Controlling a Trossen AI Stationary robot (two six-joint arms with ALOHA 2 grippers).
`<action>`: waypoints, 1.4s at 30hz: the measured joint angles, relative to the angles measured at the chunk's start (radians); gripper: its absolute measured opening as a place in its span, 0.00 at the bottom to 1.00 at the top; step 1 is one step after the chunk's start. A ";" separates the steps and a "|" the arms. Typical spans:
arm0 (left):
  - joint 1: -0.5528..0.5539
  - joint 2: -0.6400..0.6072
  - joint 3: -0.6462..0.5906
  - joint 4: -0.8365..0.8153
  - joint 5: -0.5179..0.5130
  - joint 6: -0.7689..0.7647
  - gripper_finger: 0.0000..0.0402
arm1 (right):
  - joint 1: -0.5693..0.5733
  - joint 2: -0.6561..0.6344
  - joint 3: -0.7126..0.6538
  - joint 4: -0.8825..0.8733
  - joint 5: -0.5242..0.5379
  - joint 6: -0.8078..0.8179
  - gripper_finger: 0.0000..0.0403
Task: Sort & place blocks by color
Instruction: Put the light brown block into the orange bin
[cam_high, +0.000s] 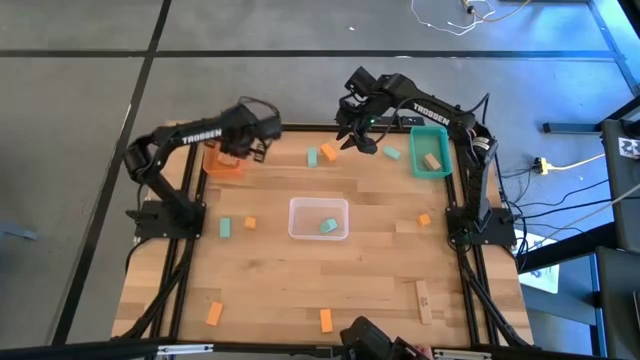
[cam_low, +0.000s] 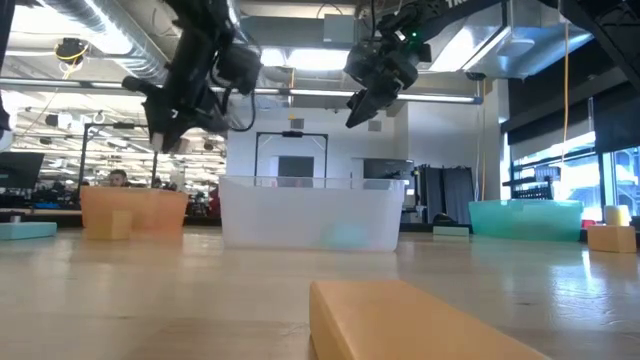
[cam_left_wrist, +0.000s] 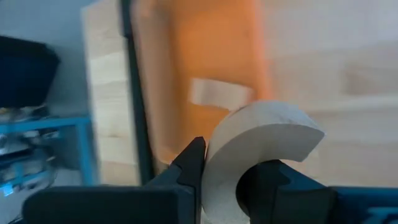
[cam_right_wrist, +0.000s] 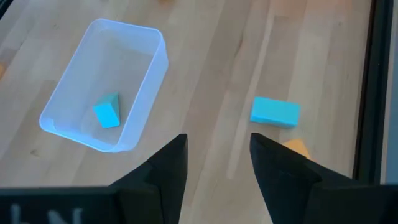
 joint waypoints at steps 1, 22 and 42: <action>0.036 0.000 0.000 0.010 -0.001 0.039 0.16 | 0.000 0.000 0.000 0.001 0.000 0.000 0.43; 0.381 0.000 0.000 0.211 0.224 0.386 0.17 | 0.000 0.000 0.000 0.038 0.000 0.008 0.43; 0.392 0.000 0.000 0.210 0.242 0.392 0.17 | 0.000 0.000 0.000 0.038 0.001 0.008 0.43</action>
